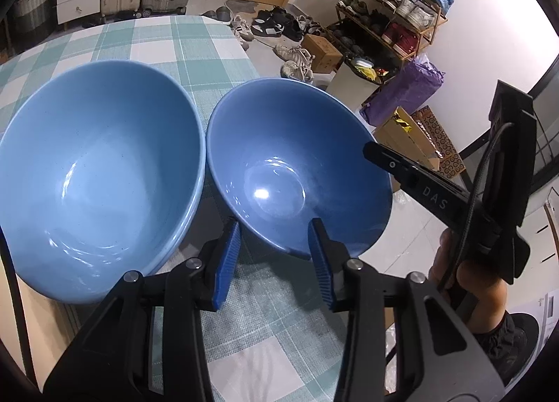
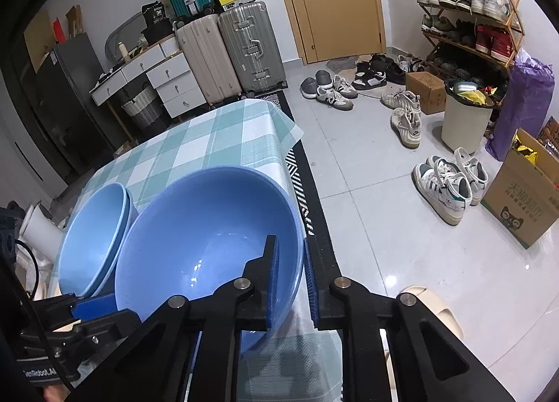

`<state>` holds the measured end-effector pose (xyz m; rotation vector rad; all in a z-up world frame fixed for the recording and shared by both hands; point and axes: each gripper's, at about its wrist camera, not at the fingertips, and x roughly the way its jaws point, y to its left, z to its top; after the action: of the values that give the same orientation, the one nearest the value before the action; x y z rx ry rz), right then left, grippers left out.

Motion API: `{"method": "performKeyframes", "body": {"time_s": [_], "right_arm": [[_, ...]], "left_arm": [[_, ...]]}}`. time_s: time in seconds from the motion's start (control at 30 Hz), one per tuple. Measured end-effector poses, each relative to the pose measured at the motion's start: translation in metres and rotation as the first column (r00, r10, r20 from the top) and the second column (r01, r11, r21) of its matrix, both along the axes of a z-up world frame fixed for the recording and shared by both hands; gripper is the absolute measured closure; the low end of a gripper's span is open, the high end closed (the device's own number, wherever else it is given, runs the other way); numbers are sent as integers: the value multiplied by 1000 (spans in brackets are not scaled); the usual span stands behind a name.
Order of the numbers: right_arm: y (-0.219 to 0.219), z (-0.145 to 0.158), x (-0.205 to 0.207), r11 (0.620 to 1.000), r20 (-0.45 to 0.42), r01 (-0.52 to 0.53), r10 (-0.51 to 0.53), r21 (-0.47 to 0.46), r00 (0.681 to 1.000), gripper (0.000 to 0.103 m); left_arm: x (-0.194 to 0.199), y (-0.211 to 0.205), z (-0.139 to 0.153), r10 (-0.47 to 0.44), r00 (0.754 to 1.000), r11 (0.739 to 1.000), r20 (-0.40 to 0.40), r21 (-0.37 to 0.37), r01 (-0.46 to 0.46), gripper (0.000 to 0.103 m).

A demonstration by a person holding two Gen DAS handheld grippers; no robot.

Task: Organize plates and bowls
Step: 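Close the left gripper on a blue bowl rim while the right gripper grips the stacked bowls' rim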

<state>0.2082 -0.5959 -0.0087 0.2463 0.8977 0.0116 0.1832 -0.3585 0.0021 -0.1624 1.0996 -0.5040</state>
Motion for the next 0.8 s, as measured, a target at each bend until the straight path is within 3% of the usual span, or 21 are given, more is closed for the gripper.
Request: {"method": "performKeyframes", "body": {"time_s": [0.07, 0.6, 0.8], "right_arm": [[0, 0, -1, 1000, 2, 2, -2, -3, 1000, 90], [0, 1, -3, 1000, 6, -1, 1, -4, 1000, 90], [2, 16, -11, 1000, 22, 10, -9, -20, 1000, 90]], "left_arm": [[1, 1, -2, 7, 1000, 1000, -3, 2, -7, 75], [-4, -4, 2, -18, 999, 999, 40, 44, 16, 75], [-9, -4, 10, -40, 998, 998, 58, 42, 38, 75]]}}
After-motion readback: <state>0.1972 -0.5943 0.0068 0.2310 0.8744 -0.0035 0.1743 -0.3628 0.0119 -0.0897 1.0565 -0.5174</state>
